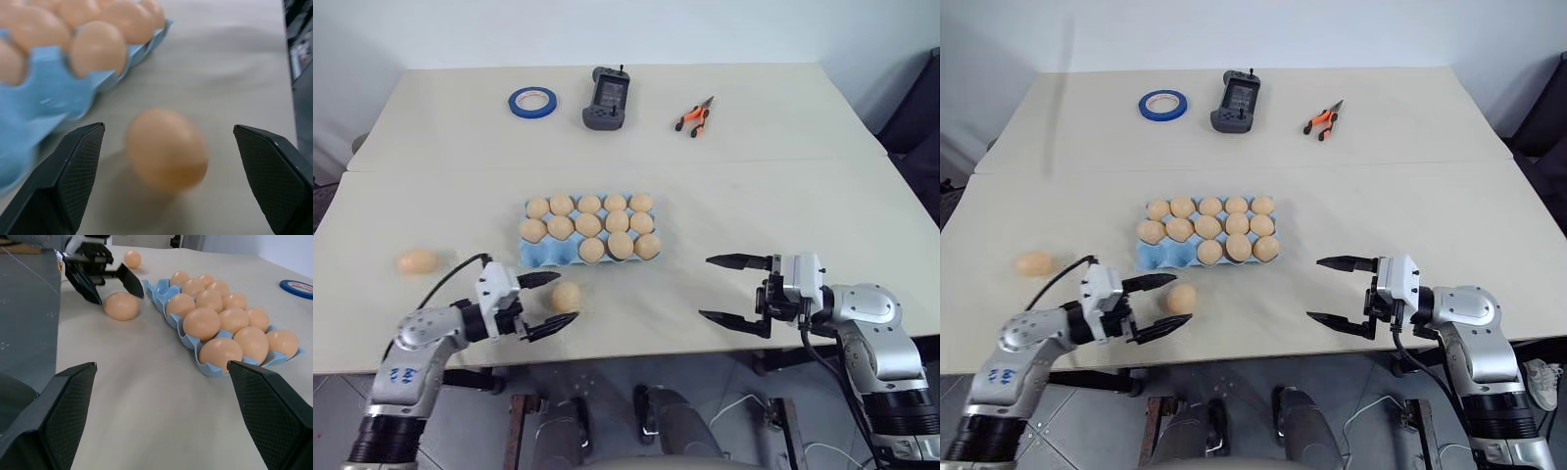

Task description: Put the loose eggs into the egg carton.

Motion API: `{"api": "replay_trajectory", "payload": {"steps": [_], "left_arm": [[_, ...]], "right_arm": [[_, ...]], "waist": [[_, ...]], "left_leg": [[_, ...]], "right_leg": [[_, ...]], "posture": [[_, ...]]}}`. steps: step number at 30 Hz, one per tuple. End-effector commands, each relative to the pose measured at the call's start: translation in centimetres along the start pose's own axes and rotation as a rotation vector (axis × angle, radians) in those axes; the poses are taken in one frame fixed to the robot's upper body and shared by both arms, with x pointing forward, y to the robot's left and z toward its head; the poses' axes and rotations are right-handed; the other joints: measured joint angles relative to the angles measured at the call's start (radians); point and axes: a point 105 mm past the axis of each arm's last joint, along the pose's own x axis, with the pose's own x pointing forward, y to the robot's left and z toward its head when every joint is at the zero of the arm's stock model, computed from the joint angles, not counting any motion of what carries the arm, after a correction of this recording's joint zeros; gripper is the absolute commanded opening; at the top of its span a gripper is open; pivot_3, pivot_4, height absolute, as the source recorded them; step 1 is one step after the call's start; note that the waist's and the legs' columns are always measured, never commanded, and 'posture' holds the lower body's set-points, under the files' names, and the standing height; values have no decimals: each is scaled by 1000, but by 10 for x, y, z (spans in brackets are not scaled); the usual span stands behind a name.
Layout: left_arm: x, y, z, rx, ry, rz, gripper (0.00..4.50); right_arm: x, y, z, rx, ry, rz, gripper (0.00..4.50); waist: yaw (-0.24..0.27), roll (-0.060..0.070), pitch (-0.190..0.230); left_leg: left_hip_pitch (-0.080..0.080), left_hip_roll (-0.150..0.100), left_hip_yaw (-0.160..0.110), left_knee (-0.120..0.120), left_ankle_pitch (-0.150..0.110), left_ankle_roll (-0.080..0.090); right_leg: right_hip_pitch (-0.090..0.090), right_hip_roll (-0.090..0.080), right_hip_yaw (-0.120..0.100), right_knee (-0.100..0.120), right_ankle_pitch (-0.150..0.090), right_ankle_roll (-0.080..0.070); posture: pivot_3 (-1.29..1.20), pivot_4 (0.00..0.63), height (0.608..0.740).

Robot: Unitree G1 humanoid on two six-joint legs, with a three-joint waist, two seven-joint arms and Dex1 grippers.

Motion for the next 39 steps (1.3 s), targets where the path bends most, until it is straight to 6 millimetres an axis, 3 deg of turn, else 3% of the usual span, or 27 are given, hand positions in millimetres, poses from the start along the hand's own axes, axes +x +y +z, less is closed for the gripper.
{"api": "replay_trajectory", "payload": {"steps": [1, 4, 7, 13, 15, 19, 27, 31, 35, 39], "left_arm": [[14, -2, -7, 12, 27, 4, 4500], [19, -2, -11, 15, 35, 19, 4500], [17, 2, -10, 28, 24, 47, 3916], [10, 10, 9, 89, -35, 79, 2001], [8, 13, 19, 116, -60, 91, 1796], [7, 37, 56, 204, -150, 182, 1796], [31, 59, 59, 230, -108, 170, 1796], [33, 66, 58, 225, -105, 181, 3100], [29, 57, 60, 232, -120, 129, 4313], [0, 55, 68, 250, -147, 166, 4481]], "right_arm": [[4, 3, 11, -29, -26, 7, 4466], [5, 4, 13, -27, -28, -4, 4466], [5, 4, 13, -23, -28, -11, 4500], [9, 4, 11, -14, -27, -19, 4500], [9, 3, 10, -13, -27, -21, 4500], [11, 2, 10, -11, -30, -28, 4500], [16, 2, 11, -18, -48, -45, 4500], [17, 2, 13, -22, -58, -63, 4500], [18, 5, 12, -19, -63, -71, 4500], [19, 6, 11, -11, -68, -72, 4500]], "waist": [[-2, 0, 0], [-1, 0, 0], [-1, 0, 0], [-1, 0, 0], [-1, 0, 0], [7, 0, 0], [26, 0, 0], [25, 0, 0], [26, 0, 0], [20, 0, 0]], "left_leg": [[0, 0, 0, 1, 0, 0], [0, 0, 0, 4, 0, 0], [0, 0, 0, 6, 0, 1], [0, 0, -1, 9, -1, 3], [0, 0, -1, 9, -1, 4], [0, 0, 0, 9, -1, 5], [0, 0, 1, 9, -3, 7], [0, 1, 1, 9, -4, 7], [0, 1, 1, 9, -4, 6], [1, 2, 1, 9, -4, 5]], "right_leg": [[0, 0, 0, 1, 0, 0], [1, 0, 0, 1, 0, 1], [2, 0, 0, 1, 0, -1], [7, 0, 1, -2, -2, -5], [8, 0, 1, -5, -2, -6], [8, 0, 1, -6, -1, -6], [8, -1, 1, -5, 1, 0], [7, 0, 1, -4, 2, 2], [6, 0, 1, 0, 2, 3], [6, 0, 0, 1, 2, 3]], "posture": [[0, 150, 740], [0, 150, 740], [0, 150, 740], [0, 150, 740], [0, 150, 740], [0, 150, 740], [0, 150, 740], [0, 150, 740], [0, 150, 740], [0, 150, 740]]}}
